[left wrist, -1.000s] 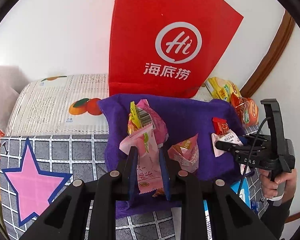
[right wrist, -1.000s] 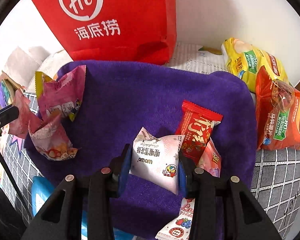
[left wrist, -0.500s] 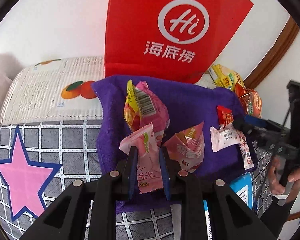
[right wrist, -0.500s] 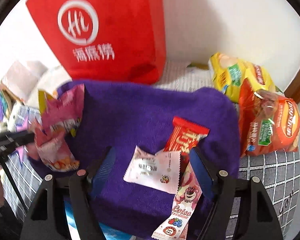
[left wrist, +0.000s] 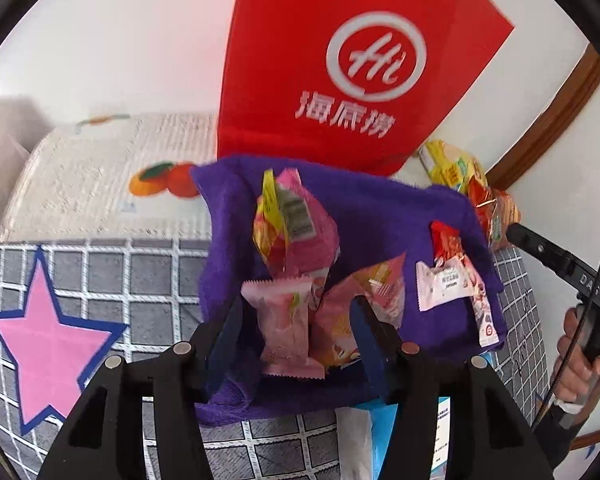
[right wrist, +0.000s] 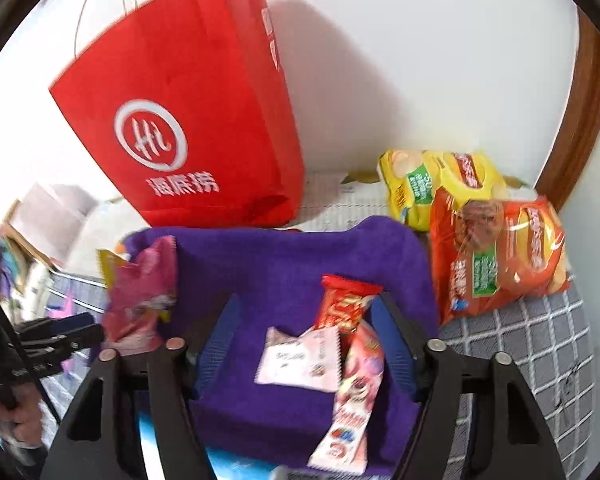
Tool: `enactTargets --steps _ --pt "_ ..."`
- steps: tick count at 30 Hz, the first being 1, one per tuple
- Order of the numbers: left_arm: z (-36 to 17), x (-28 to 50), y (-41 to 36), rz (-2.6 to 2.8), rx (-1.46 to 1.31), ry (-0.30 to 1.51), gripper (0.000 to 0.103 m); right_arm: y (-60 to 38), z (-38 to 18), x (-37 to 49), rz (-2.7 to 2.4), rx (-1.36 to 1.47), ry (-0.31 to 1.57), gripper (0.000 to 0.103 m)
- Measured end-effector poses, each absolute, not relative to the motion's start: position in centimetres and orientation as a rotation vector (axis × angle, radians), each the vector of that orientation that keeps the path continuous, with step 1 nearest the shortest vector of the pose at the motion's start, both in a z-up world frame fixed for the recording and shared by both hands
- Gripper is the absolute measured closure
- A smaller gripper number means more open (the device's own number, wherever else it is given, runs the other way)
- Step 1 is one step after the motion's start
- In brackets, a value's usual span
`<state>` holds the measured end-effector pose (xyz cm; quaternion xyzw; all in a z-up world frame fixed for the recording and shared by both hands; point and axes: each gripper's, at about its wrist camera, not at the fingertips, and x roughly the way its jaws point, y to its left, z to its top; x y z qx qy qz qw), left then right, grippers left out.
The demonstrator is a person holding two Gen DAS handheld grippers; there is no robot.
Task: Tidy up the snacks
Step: 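Release the wafer packet onto the purple towel with the right tool while the left tool releases the pink stick, then grasp the blue chocolate packet on the bed with the right tool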
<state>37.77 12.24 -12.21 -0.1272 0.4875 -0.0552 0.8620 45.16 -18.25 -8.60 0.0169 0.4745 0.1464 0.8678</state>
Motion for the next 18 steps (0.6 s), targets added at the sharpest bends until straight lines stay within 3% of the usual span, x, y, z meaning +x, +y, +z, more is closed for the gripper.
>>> enactTargets --steps 10,15,18 --pt "-8.9 35.9 11.6 -0.163 -0.273 0.946 0.05 -21.7 -7.7 37.6 0.227 0.028 0.947 0.046" --pt "-7.6 34.4 9.8 -0.202 -0.248 0.928 0.05 -25.6 -10.2 31.9 0.126 0.063 1.021 0.058" --pt "-6.7 33.2 8.3 -0.227 -0.216 0.914 0.05 -27.4 -12.2 28.8 0.103 0.141 1.063 0.059"
